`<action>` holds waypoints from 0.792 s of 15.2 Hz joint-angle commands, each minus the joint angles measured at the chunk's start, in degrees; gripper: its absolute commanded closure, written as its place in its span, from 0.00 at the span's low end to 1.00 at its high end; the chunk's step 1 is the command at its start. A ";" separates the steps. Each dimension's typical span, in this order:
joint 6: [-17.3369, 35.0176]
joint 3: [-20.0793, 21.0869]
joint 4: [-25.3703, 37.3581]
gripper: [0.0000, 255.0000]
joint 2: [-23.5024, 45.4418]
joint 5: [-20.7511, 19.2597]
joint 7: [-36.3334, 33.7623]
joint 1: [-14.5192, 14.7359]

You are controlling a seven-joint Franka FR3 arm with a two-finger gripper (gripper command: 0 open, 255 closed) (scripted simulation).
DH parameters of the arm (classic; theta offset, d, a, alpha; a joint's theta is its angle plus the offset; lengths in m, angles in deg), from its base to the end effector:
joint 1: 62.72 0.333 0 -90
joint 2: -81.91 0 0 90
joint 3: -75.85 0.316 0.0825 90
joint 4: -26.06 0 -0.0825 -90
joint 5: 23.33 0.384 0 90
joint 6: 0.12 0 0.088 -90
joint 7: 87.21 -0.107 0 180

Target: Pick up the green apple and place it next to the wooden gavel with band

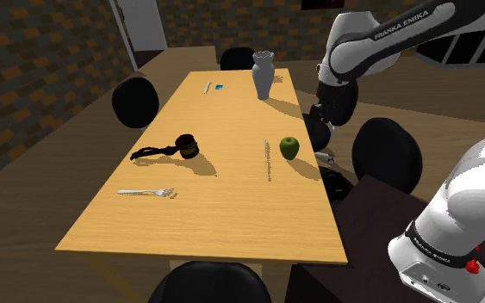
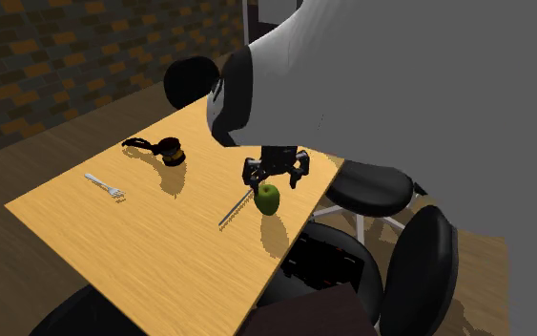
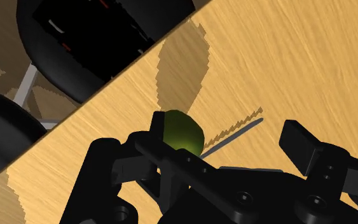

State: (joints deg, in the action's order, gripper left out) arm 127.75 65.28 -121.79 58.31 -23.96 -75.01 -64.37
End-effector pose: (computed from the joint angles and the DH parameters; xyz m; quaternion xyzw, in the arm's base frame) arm 0.3989 -0.0857 0.4037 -0.9990 -0.0096 -0.0346 0.0258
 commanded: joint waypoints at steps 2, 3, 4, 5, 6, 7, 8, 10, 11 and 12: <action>7.57 -1.75 0.25 0.00 6.30 2.80 2.21 0.97; 9.90 -2.35 0.57 0.00 8.56 4.10 3.24 1.40; 12.15 -2.93 0.99 0.00 10.88 5.61 4.41 1.86; 14.30 -3.52 1.54 0.00 13.25 7.36 5.76 2.39; 16.33 -4.04 2.19 0.00 15.67 9.39 7.30 2.91; 18.24 -4.48 2.97 0.00 18.13 11.70 9.06 3.42; 19.99 -4.81 3.88 0.00 20.62 14.31 11.03 3.87; 22.23 -4.94 5.43 0.00 24.28 18.54 14.22 4.25; 22.92 -4.76 5.47 0.00 25.09 19.32 14.77 4.27; 23.59 -4.60 5.54 0.00 25.92 20.12 15.35 4.33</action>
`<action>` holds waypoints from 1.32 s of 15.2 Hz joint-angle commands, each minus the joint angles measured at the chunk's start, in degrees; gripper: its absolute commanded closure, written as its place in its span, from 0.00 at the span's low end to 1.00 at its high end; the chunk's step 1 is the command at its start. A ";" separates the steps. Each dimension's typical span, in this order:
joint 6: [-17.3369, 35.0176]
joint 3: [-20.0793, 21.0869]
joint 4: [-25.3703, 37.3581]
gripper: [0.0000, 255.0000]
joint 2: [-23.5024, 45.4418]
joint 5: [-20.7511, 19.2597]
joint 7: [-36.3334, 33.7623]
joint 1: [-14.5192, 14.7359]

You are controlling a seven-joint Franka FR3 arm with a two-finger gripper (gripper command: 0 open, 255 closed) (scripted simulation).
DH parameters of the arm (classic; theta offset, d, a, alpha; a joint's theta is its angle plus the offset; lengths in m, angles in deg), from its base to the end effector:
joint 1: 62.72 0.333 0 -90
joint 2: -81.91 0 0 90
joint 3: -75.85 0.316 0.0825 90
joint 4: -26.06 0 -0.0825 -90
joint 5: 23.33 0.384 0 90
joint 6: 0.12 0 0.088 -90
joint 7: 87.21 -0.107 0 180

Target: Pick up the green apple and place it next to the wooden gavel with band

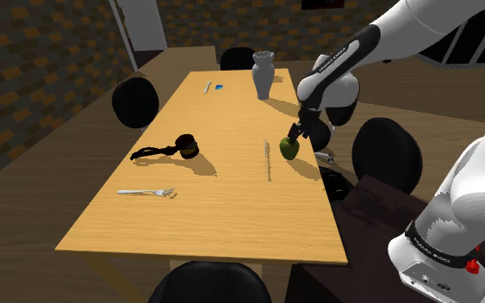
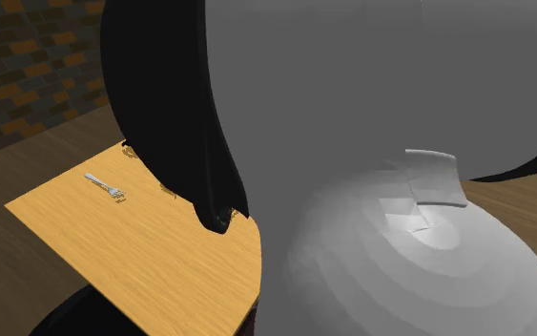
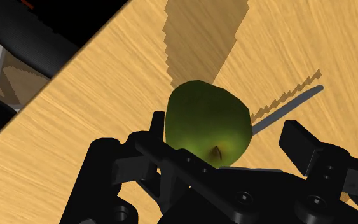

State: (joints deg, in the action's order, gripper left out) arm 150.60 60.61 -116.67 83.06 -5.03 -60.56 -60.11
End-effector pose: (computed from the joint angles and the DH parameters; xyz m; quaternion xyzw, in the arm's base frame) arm 0.4676 -0.1129 0.2896 -0.9947 0.0123 -0.0841 0.0585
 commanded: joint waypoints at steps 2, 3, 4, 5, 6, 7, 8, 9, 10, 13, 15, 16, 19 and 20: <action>2.06 0.44 0.60 0.00 2.83 2.88 2.10 0.15; 2.70 0.65 0.72 0.00 3.68 3.76 2.73 0.17; 3.33 0.88 0.86 0.00 4.53 4.65 3.38 0.17; 3.95 1.15 1.01 0.00 5.39 5.56 4.03 0.14; 4.30 1.33 1.10 0.00 5.88 6.09 4.42 0.10; 4.30 1.34 1.10 0.00 5.88 6.08 4.41 0.09; 4.30 1.35 1.10 0.00 5.88 6.08 4.41 0.08; 4.30 1.35 1.10 0.00 5.88 6.08 4.41 0.08; 4.30 1.35 1.10 0.00 5.88 6.08 4.41 0.08; 4.29 1.35 1.10 0.00 5.87 6.07 4.40 0.08; 4.29 1.35 1.10 1.00 5.87 6.07 4.40 0.08; 4.28 1.34 1.12 1.00 5.88 6.07 4.41 0.08; 4.26 1.35 1.20 1.00 5.95 6.09 4.43 0.07; 4.27 1.34 1.14 1.00 5.90 6.07 4.42 0.07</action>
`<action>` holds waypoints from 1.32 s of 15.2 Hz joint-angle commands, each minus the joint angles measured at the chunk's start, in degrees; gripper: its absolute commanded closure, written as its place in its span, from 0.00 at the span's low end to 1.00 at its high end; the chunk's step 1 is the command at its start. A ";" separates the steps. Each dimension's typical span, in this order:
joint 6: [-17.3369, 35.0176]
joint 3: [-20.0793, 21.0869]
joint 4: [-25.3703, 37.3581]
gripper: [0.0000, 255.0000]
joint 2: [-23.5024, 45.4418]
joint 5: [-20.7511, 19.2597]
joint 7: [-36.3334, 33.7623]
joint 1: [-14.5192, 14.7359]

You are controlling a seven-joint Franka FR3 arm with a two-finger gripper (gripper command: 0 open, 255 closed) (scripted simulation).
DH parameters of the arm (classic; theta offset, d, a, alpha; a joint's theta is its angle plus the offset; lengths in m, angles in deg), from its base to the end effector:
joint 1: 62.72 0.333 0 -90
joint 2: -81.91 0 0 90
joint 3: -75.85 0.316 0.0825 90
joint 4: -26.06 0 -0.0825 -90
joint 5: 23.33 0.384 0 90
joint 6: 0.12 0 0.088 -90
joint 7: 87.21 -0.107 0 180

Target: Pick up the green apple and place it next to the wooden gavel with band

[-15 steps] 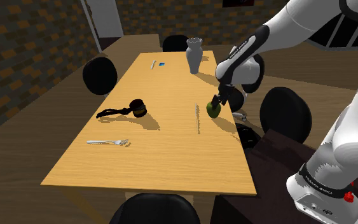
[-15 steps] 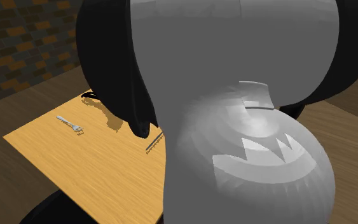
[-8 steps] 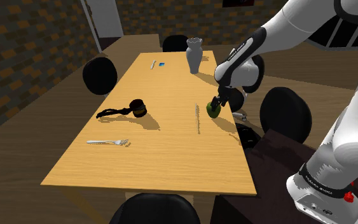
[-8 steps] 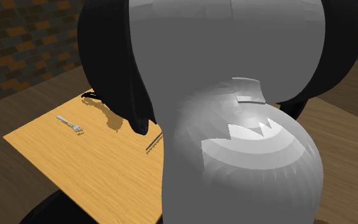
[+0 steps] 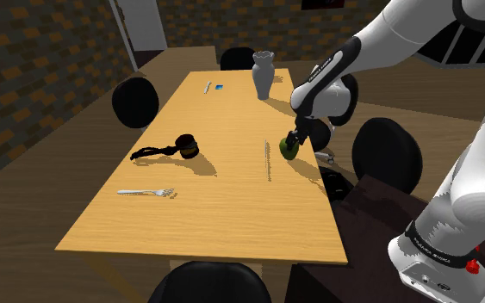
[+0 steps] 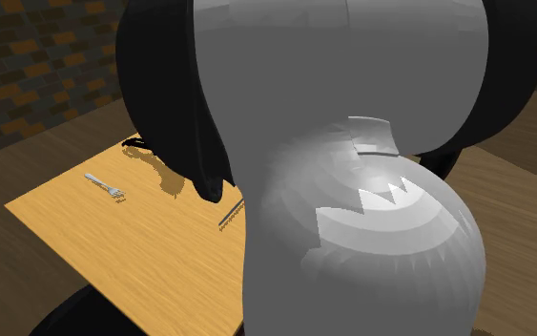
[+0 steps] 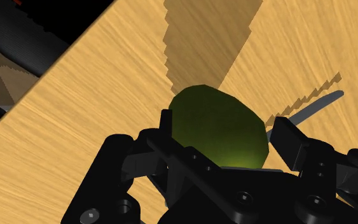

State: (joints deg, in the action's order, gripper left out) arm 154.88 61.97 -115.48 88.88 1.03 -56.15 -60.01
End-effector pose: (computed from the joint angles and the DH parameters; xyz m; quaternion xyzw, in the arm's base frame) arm 0.4761 -0.1100 0.2565 -0.9944 0.0124 -0.0866 0.0587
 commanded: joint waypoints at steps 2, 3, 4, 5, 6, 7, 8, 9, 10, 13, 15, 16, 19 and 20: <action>0.02 -0.02 -0.08 1.00 0.08 0.01 0.00 -0.02; 0.02 -0.02 -0.09 1.00 0.06 0.01 0.01 -0.02; -0.63 -0.28 -0.12 1.00 -0.71 -0.92 -0.77 0.09; -1.29 -0.53 -0.12 1.00 -1.48 -1.83 -1.53 0.19; -1.96 -0.74 -0.11 1.00 -2.23 -2.72 -2.27 0.26; -2.64 -0.93 -0.08 1.00 -2.98 -3.58 -2.99 0.31; -3.33 -1.09 -0.03 1.00 -3.71 -4.41 -3.68 0.34; -4.02 -1.22 0.03 1.00 -4.44 -5.21 -4.36 0.35; -4.73 -1.34 0.12 1.00 -5.15 -5.98 -5.00 0.35; -6.90 -1.56 0.47 1.00 -7.21 -8.11 -6.81 0.27; -8.38 -1.62 0.78 1.00 -8.53 -9.37 -7.89 0.17; -9.12 -1.63 0.97 1.00 -9.16 -9.96 -8.40 0.11; -11.40 -1.62 1.60 1.00 -10.99 -11.55 -9.80 -0.09; -12.17 -1.60 1.85 1.00 -11.57 -12.03 -10.23 -0.16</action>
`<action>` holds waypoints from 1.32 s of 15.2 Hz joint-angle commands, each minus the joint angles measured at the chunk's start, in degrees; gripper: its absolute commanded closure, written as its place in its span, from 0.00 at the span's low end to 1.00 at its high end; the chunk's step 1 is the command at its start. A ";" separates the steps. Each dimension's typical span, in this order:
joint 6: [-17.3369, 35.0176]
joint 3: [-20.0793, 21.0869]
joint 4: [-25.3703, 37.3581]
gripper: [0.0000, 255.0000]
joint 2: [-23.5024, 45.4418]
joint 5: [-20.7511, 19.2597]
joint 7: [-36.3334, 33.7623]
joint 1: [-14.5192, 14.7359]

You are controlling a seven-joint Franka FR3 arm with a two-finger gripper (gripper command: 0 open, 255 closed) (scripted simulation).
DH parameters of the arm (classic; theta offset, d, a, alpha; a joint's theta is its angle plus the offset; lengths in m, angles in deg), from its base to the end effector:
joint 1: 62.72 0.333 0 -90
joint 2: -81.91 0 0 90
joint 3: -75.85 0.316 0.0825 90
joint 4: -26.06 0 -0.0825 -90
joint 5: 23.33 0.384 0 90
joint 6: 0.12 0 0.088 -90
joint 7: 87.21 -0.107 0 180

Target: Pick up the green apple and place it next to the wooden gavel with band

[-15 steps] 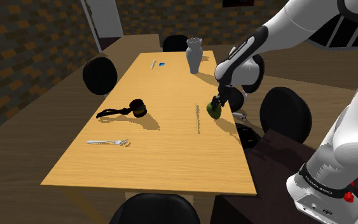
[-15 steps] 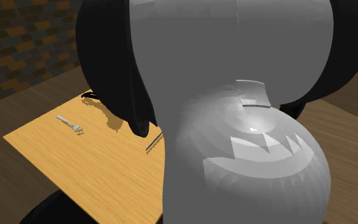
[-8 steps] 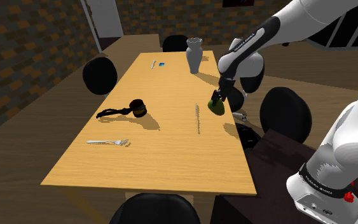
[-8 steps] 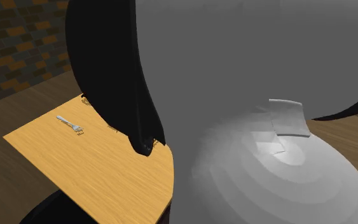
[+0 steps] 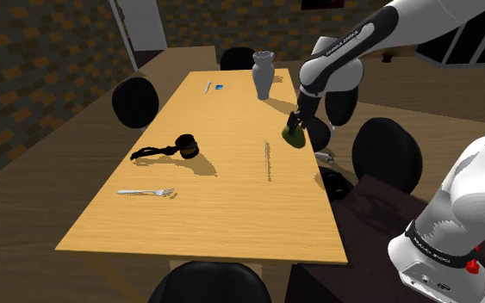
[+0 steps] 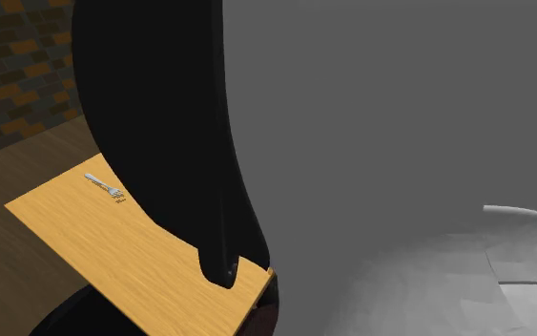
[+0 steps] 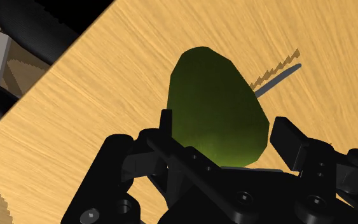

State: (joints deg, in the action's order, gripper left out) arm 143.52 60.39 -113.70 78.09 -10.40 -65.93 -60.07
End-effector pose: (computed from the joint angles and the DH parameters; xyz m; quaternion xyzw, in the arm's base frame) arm 0.4765 -0.1099 0.3396 -0.9945 0.0130 -0.0858 0.0589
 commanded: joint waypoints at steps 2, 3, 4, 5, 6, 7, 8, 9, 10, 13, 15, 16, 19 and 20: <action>-2.35 0.05 0.60 1.00 -1.90 -1.48 -1.25 -0.25; -3.12 0.09 0.89 1.00 -2.44 -1.88 -1.63 -0.32; -3.90 0.13 1.19 1.00 -2.96 -2.26 -1.99 -0.40; -4.68 0.17 1.50 1.00 -3.47 -2.63 -2.33 -0.46; -5.46 0.22 1.83 1.00 -3.97 -2.97 -2.66 -0.53; -6.25 0.27 2.17 1.00 -4.45 -3.30 -2.98 -0.59; -7.03 0.32 2.52 1.00 -4.92 -3.60 -3.28 -0.66; -7.82 0.37 2.89 1.00 -5.37 -3.90 -3.58 -0.72; -8.60 0.42 3.27 1.00 -5.81 -4.17 -3.86 -0.78; -10.96 0.59 4.49 1.00 -7.04 -4.91 -4.64 -0.94; -12.53 0.69 5.36 1.00 -7.79 -5.33 -5.11 -1.03; -13.31 0.75 5.82 1.00 -8.14 -5.53 -5.33 -1.07; -14.48 1.43 7.98 1.00 -7.26 -5.43 -6.57 -0.55; -14.40 2.00 9.43 1.00 -5.81 -5.06 -7.46 0.02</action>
State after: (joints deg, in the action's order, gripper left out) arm 129.46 61.94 -105.60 71.34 -15.65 -72.62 -60.46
